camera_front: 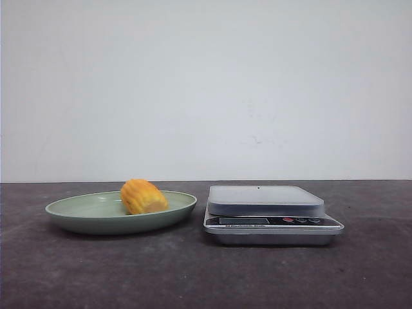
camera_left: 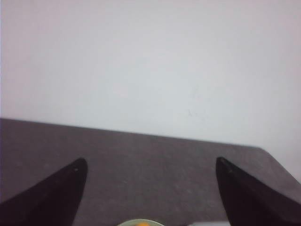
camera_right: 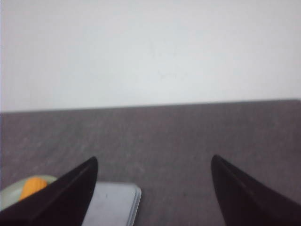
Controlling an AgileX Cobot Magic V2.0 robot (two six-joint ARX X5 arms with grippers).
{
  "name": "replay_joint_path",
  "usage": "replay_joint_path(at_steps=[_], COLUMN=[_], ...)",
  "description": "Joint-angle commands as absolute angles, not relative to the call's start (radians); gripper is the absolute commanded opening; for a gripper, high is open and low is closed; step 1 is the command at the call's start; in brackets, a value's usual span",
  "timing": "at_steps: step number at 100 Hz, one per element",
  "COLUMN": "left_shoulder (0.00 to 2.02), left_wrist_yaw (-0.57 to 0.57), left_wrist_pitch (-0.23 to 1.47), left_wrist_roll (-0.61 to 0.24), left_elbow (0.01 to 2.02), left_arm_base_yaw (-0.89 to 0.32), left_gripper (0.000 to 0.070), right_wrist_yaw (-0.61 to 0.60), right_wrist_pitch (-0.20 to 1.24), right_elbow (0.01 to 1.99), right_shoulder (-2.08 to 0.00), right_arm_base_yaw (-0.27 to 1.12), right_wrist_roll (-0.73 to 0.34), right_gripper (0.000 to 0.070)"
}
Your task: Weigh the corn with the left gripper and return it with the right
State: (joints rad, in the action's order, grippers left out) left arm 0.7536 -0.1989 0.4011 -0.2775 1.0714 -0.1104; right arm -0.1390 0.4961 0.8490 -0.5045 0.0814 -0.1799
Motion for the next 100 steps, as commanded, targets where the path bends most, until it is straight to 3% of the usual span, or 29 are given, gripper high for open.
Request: replay_joint_path(at_steps=[1,14,60,75,100], left_shoulder=[0.827,0.968,1.425,1.542,1.688], left_wrist_yaw=[-0.204,-0.195,0.028,0.112,0.118], left_wrist_pitch=[0.400,0.413,0.366,0.354,0.313], left_wrist_roll=[-0.274,-0.271,-0.325,-0.337,-0.408], left_elbow=[1.111,1.143,1.143,1.143,1.143], left_arm_base_yaw=[-0.140,-0.221,-0.489,-0.544,-0.574], left_gripper=[0.0506,0.0506,0.0527,0.0527,0.0527], right_wrist_yaw=[-0.144,-0.158,-0.161,-0.162,-0.161], right_wrist_pitch=[0.487,0.478,0.461,0.470,0.476], right_elbow=[0.875,0.884,0.884,0.884,0.884], right_shoulder=[-0.516,-0.523,-0.523,-0.522,-0.522], right_arm_base_yaw=[0.084,0.084,0.084,0.084,0.084], right_wrist_roll=[-0.171,-0.170,-0.157,-0.156,-0.149], right_gripper=[0.0488,0.0488,0.0488,0.0489,0.0488])
